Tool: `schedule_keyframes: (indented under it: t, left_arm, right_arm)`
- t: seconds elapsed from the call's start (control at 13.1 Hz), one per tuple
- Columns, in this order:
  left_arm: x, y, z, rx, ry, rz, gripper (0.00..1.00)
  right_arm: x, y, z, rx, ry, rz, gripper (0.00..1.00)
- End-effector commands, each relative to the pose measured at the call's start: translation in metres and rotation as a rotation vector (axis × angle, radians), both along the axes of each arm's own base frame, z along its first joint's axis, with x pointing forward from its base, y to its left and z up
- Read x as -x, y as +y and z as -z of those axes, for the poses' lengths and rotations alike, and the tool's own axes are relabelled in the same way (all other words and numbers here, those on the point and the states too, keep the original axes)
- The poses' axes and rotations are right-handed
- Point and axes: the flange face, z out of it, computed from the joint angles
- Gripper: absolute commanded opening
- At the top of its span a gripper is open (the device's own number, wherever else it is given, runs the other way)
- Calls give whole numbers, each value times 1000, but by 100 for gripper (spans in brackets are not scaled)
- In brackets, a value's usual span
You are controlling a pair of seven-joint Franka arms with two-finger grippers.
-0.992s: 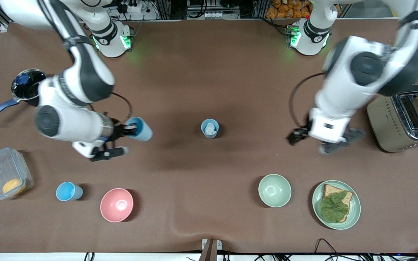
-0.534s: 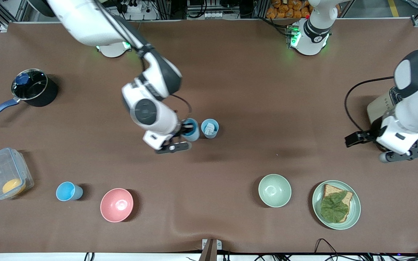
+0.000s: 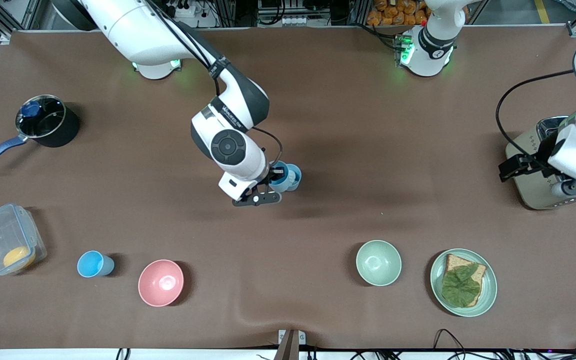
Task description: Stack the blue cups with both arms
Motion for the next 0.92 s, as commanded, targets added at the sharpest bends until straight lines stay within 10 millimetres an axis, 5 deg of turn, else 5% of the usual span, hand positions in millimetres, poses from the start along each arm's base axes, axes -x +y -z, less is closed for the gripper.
schedule_keyframes:
  t: [0.0, 0.84]
  left_arm:
    - [16, 3, -13, 2, 26, 32, 100]
    - [36, 11, -42, 12, 38, 29, 100]
  right_arm:
    - [7, 15, 6, 27, -2, 17, 0]
    - [22, 34, 31, 66, -5, 25, 0]
